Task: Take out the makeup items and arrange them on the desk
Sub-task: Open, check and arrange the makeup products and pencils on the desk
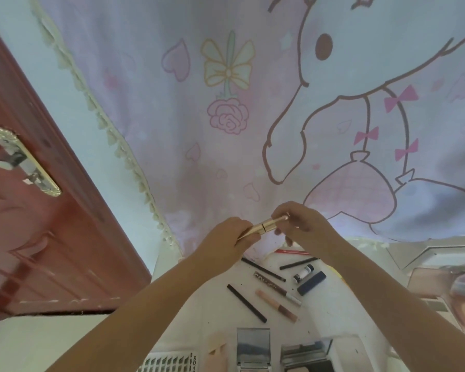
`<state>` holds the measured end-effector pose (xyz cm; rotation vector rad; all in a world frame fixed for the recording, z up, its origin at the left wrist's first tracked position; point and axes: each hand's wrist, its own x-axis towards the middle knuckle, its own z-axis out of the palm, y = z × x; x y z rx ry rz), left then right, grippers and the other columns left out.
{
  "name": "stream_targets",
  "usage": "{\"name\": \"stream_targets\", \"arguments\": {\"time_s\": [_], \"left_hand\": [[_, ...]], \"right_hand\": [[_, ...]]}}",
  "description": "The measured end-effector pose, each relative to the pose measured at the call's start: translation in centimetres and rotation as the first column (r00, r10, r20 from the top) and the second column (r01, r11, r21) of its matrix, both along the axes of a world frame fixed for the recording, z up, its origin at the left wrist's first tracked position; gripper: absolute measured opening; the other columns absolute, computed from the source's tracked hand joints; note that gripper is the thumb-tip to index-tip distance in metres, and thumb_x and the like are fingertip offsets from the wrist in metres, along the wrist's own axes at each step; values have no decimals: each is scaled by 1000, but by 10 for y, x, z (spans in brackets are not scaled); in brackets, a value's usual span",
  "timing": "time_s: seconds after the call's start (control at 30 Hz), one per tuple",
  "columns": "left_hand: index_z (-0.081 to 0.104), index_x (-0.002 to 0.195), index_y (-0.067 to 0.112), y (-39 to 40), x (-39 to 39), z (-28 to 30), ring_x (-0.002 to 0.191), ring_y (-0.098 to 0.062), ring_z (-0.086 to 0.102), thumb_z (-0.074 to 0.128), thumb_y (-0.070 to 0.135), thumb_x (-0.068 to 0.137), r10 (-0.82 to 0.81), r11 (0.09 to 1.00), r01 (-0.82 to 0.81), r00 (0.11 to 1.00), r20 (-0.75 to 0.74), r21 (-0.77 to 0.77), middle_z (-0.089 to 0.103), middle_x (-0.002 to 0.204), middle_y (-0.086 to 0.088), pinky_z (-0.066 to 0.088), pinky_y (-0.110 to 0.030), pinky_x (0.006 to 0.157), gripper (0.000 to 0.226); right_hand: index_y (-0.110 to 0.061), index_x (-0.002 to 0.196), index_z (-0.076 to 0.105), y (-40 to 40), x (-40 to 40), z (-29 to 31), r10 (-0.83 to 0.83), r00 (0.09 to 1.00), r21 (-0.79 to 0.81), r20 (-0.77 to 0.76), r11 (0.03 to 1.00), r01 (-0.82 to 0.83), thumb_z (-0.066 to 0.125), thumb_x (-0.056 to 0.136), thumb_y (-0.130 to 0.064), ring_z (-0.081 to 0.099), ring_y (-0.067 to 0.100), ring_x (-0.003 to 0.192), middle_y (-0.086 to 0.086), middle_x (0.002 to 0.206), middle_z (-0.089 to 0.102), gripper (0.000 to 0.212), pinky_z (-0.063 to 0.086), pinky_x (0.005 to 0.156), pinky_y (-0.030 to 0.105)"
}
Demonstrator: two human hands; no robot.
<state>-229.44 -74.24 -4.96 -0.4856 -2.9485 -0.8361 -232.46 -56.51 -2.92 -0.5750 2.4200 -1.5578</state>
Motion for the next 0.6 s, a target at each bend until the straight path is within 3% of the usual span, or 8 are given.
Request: {"name": "stream_targets", "arguments": {"time_s": [0.1,0.17,0.2,0.23,0.3,0.4,0.5,0.6], "left_hand": [[44,81,14,-6,-1,-1,61,-1,31,38,28,97,33,999,-33,999,10,-4,32,67,10,29,-13,60,22],[51,87,13,-8,-4,-1,65,-5,34,38,30,98,41,998,-42,999,-17,-39,31,68,12,30,-13,61,23],[55,94,12,-9,-7,-2,70,-8,35,38,31,97,36,997,-39,998,-44,-73,30,68,13,30,-15,62,25],[57,101,11,-10,-9,-1,75,-10,35,37,31,97,22,994,-30,997,-75,-110,29,69,14,28,-19,62,28],[57,105,10,-11,-14,2,79,-12,33,38,32,97,-19,985,-2,992,-123,-171,28,69,14,20,-20,64,31],[63,84,7,-14,-22,8,68,-14,34,41,37,90,-116,980,59,944,-310,-188,33,69,11,20,-18,57,38],[62,80,4,-18,-29,9,66,-16,33,26,46,83,-130,986,94,951,-280,-139,35,65,10,23,-14,61,55],[65,82,5,-15,-30,13,68,-14,35,28,44,83,-142,978,83,938,-316,-193,51,67,-2,29,-23,66,54]], "right_hand": [[-26,91,56,2,-3,-5,109,991,-139,79,986,-97,51,87,5,64,-1,65,-3,81,63,32,50,59,13],[-29,100,53,-3,-6,-4,95,977,-135,192,988,-69,48,92,-15,65,6,57,-7,74,66,17,49,50,17],[-26,95,54,-6,-8,-2,55,970,-73,236,997,-39,42,95,-25,60,6,47,-6,62,65,12,46,44,16],[-22,85,55,-9,-11,0,8,974,25,227,1000,-14,37,96,-32,53,3,37,-6,49,61,22,41,40,13],[-19,70,50,-14,-14,3,-28,995,219,94,976,7,35,97,-33,40,1,27,-6,37,52,34,35,37,9],[-28,72,43,-14,-12,8,29,994,235,-109,972,-3,42,95,-21,44,-1,39,-9,57,50,24,36,42,5],[-34,77,43,-5,-10,10,83,964,128,-251,990,-52,51,88,0,49,2,63,-10,77,48,37,43,58,6],[-31,91,48,-2,-10,14,114,985,-19,-131,993,-117,53,86,1,57,-4,70,-10,89,54,33,50,64,14]]}}
